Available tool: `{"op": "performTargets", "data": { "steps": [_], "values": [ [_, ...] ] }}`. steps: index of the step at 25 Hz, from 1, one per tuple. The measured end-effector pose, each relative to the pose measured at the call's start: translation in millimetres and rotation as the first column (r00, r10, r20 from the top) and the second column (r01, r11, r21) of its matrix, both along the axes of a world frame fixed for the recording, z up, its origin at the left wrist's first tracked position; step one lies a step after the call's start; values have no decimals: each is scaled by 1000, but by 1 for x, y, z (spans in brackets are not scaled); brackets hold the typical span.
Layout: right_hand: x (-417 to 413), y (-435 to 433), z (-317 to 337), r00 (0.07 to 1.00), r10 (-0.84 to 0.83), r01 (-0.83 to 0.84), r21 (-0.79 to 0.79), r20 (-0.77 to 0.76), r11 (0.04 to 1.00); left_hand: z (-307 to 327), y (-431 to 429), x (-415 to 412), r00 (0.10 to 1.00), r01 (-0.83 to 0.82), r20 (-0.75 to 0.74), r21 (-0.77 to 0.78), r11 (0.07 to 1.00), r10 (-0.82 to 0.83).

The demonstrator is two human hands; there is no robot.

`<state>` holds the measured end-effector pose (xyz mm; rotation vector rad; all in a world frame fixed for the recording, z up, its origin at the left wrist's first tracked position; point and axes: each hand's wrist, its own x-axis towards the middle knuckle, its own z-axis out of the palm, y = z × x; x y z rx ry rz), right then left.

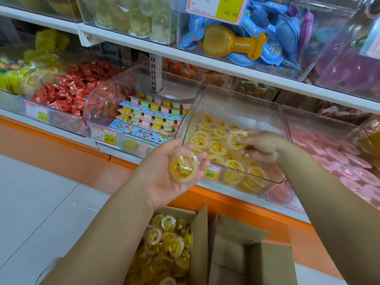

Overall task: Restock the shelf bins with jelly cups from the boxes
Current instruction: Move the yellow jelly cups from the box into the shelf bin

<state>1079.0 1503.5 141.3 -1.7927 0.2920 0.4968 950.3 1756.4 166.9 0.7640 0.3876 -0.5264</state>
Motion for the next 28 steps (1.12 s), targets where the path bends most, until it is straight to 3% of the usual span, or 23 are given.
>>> {"op": "performTargets", "data": {
  "steps": [2, 3, 7, 13, 14, 16, 17, 19, 20, 22, 24, 26, 27, 28],
  "values": [
    [10, -7, -7, 993, 15, 28, -361, 118, 932, 0, 0, 0, 1000, -1, 4, 19, 1000, 1],
    [13, -9, -7, 993, 11, 38, -410, 117, 911, 0, 0, 0, 1000, 0, 8, 28, 1000, 0],
    [8, -3, -10, 999, -9, -12, -422, -47, 906, 0, 0, 0, 1000, -13, 3, 14, 1000, 13],
    [-1, 7, -14, 1000, -18, 8, -384, -22, 923, -8, -1, 4, 1000, -15, 16, 4, 1000, 15],
    [-1, 6, -12, 1000, 23, -19, -467, 2, 884, -10, -1, 4, 1000, -11, 16, 10, 1000, 10],
    [-5, 9, 2, 974, 163, -3, -712, 157, 702, -11, -2, 4, 1000, -10, 13, 12, 1000, 10],
    [-12, 15, 12, 943, 219, 23, -707, 249, 707, -11, -4, 5, 1000, -15, 8, 2, 1000, 15],
    [-38, 34, 38, 899, 324, -154, -481, 295, 863, -10, -8, 5, 1000, -15, 5, -17, 1000, 15],
    [-55, 48, 49, 873, 414, -305, -375, 257, 876, -9, -10, 5, 1000, 5, 14, -25, 1000, -4],
    [-79, 70, 59, 797, 566, -486, -331, 213, 809, -7, -15, 3, 997, 63, 48, -48, 997, -60],
    [-79, 71, 60, 796, 546, -453, -340, 263, 824, -7, -18, 3, 994, 84, 71, -46, 995, -81],
    [-59, 53, 64, 827, 455, -284, -453, 329, 845, -8, -17, 3, 997, 51, 54, -1, 999, -51],
    [-45, 39, 67, 822, 465, -179, -625, 330, 760, -9, -15, 4, 998, 35, 43, 20, 999, -36],
    [-31, 26, 71, 812, 522, -107, -812, 262, 574, -10, -12, 4, 999, 23, 35, 37, 999, -24]
  ]
}}
